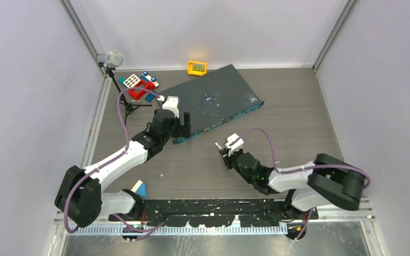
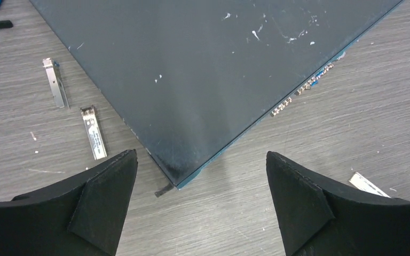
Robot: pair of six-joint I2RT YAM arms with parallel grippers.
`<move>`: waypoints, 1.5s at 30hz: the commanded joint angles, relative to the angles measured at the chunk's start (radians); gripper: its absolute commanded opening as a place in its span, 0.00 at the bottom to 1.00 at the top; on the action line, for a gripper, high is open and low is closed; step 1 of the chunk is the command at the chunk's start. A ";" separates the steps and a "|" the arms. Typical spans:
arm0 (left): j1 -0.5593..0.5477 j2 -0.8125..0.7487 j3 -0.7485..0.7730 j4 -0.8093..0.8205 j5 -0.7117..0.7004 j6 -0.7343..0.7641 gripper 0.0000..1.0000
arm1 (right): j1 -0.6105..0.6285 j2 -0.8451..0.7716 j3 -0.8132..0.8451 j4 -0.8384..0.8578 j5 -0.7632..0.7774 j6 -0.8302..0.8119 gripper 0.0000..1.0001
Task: Insert the plug into the switch port
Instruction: Pick up the plug from the center of the board, then insert the plug into the switch port.
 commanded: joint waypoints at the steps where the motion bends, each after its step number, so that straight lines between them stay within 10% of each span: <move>1: 0.006 0.029 -0.022 0.148 0.009 0.011 0.91 | -0.011 0.150 0.012 0.417 0.035 -0.076 0.01; 6: 0.005 0.059 -0.047 0.228 -0.008 0.025 0.87 | -0.015 0.368 0.016 0.683 0.087 -0.111 0.01; 45: 0.008 0.222 -0.020 0.268 -0.088 0.058 0.80 | -0.079 0.684 0.235 0.689 -0.079 -0.040 0.00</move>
